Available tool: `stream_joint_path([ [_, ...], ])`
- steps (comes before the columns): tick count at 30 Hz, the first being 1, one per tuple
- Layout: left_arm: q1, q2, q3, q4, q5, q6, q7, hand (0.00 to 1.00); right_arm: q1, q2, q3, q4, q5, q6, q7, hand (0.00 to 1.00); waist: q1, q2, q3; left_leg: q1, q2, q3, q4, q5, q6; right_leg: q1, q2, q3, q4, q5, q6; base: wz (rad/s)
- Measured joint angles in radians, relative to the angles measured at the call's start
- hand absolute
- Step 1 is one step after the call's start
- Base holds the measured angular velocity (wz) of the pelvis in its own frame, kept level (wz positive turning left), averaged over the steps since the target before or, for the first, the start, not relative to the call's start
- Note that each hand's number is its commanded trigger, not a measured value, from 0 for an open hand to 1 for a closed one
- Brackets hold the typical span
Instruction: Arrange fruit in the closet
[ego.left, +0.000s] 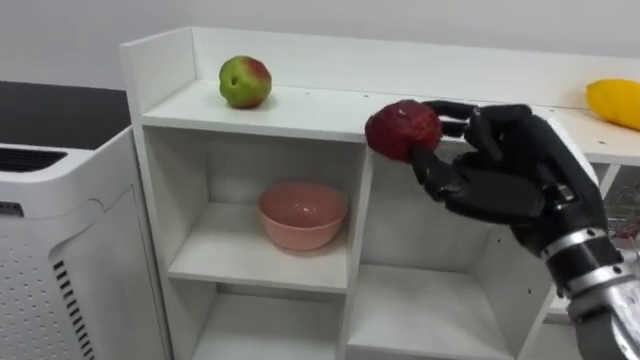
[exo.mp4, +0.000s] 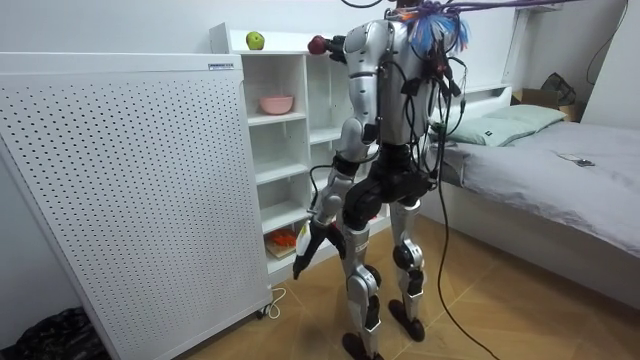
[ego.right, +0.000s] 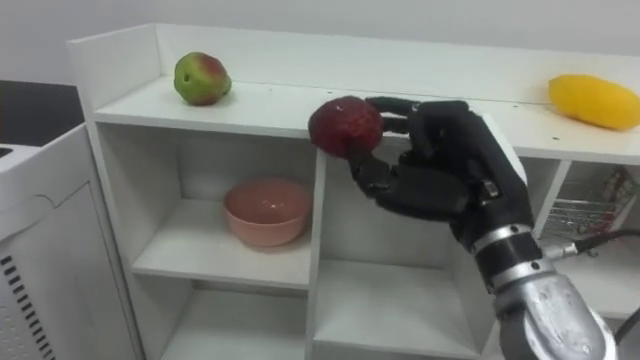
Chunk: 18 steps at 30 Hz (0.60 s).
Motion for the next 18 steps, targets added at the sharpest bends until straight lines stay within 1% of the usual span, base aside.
stream_joint_path([
  [2, 0.012, -0.003, -0.01, 0.011, -0.001, 0.001, 0.0, 0.0, 0.01, 0.026, 0.0, -0.009, 0.019, 0.009, 0.028, 1.0, -0.016, 0.0, 0.0005, -0.001, 0.0, 0.005, 0.0, 0.0, 0.0, -0.003, 0.0, 0.011, 0.001, 0.0, 0.0, -0.07],
  [3, 0.014, -0.004, -0.011, 0.011, -0.001, 0.002, 0.0, 0.0, 0.012, 0.031, 0.0, -0.009, 0.033, 0.009, 0.034, 1.0, -0.018, 0.0, 0.0005, -0.001, -0.001, 0.005, 0.001, 0.0, 0.0, -0.003, 0.0, 0.014, 0.001, 0.0, 0.0, 0.0],
  [4, 0.014, -0.004, -0.012, 0.011, -0.001, 0.003, 0.0, 0.0, 0.018, 0.044, -0.001, -0.01, 0.058, 0.009, 0.043, 1.0, -0.022, 0.002, 0.0015, -0.002, -0.001, 0.005, 0.001, 0.0, 0.0, -0.003, 0.001, 0.014, 0.001, 0.0, 0.0, 0.0],
  [6, 0.012, -0.004, -0.015, 0.011, -0.001, 0.004, 0.002, 0.0, 0.053, 0.06, -0.001, -0.008, 0.089, 0.009, 0.062, 1.0, -0.021, 0.003, 0.0019, -0.003, 0.0, 0.003, 0.002, 0.0, 0.0, -0.003, 0.001, 0.015, 0.003, 0.0, 0.0, 0.02],
  [8, 0.008, -0.004, -0.033, 0.009, -0.024, 0.005, 0.014, 0.0, 0.124, 0.095, 0.006, -0.006, 0.095, 0.01, 0.078, 1.0, -0.018, 0.006, 0.0023, -0.012, 0.0, 0.004, 0.006, -0.001, 0.001, -0.011, 0.001, 0.018, 0.004, 0.001, -0.001, 0.0],
  [9, 0.008, -0.005, -0.035, 0.007, -0.037, 0.004, 0.017, 0.0, 0.143, 0.1, 0.01, -0.003, 0.107, 0.01, 0.08, 1.0, -0.017, 0.008, 0.0012, -0.018, 0.0, 0.005, 0.006, -0.001, 0.001, -0.018, 0.001, 0.019, 0.004, 0.002, -0.001, -0.08],
  [11, 0.009, -0.005, -0.042, 0.001, -0.088, 0.003, 0.028, 0.0, 0.211, 0.105, 0.038, 0.017, 0.114, 0.015, 0.086, 1.0, -0.017, 0.019, -0.0035, -0.045, 0.001, 0.012, 0.008, 0.0, 0.002, -0.045, 0.0, 0.024, 0.006, 0.008, -0.002, -0.08],
  [12, 0.009, -0.005, -0.043, 0.002, -0.101, 0.003, 0.035, 0.0, 0.226, 0.105, 0.046, 0.029, 0.115, 0.015, 0.088, 1.0, -0.018, 0.025, -0.0035, -0.05, 0.0, 0.012, 0.007, 0.0, 0.003, -0.051, 0.0, 0.024, 0.007, 0.008, -0.002, -0.03],
  [13, 0.004, -0.005, -0.043, 0.005, -0.118, 0.002, 0.044, 0.0, 0.243, 0.112, 0.05, 0.073, 0.115, 0.016, 0.1, 1.0, -0.023, 0.027, -0.0041, -0.059, 0.0, 0.013, 0.008, 0.002, 0.005, -0.061, -0.001, 0.024, 0.011, 0.008, -0.002, -0.04],
  [14, -0.005, -0.004, -0.043, 0.007, -0.12, 0.001, 0.044, 0.0, 0.244, 0.119, 0.056, 0.134, 0.114, 0.017, 0.106, 1.0, -0.024, 0.035, -0.0038, -0.07, 0.0, 0.016, 0.009, 0.003, 0.005, -0.079, -0.002, 0.026, 0.023, 0.008, -0.002, -0.05],
  [15, -0.006, -0.004, -0.044, 0.008, -0.124, -0.002, 0.045, 0.0, 0.244, 0.125, 0.054, 0.162, 0.115, 0.017, 0.105, 1.0, -0.024, 0.037, -0.0044, -0.078, 0.0, 0.018, 0.01, 0.004, 0.006, -0.089, -0.003, 0.026, 0.026, 0.008, -0.002, -0.05],
  [17, -0.034, -0.004, -0.058, 0.008, -0.162, -0.009, 0.045, 0.0, 0.244, 0.141, 0.056, 0.253, 0.131, 0.017, 0.105, 1.0, -0.023, 0.049, -0.0016, -0.117, 0.0, 0.018, 0.026, 0.007, 0.007, -0.13, -0.006, 0.027, 0.044, 0.008, -0.002, 0.0],
  [18, -0.041, -0.004, -0.065, 0.008, -0.166, -0.01, 0.046, 0.0, 0.243, 0.145, 0.057, 0.277, 0.139, 0.016, 0.107, 1.0, -0.024, 0.051, -0.0008, -0.128, 0.0, 0.018, 0.032, 0.008, 0.008, -0.142, -0.007, 0.028, 0.049, 0.008, -0.002, 0.0],
])
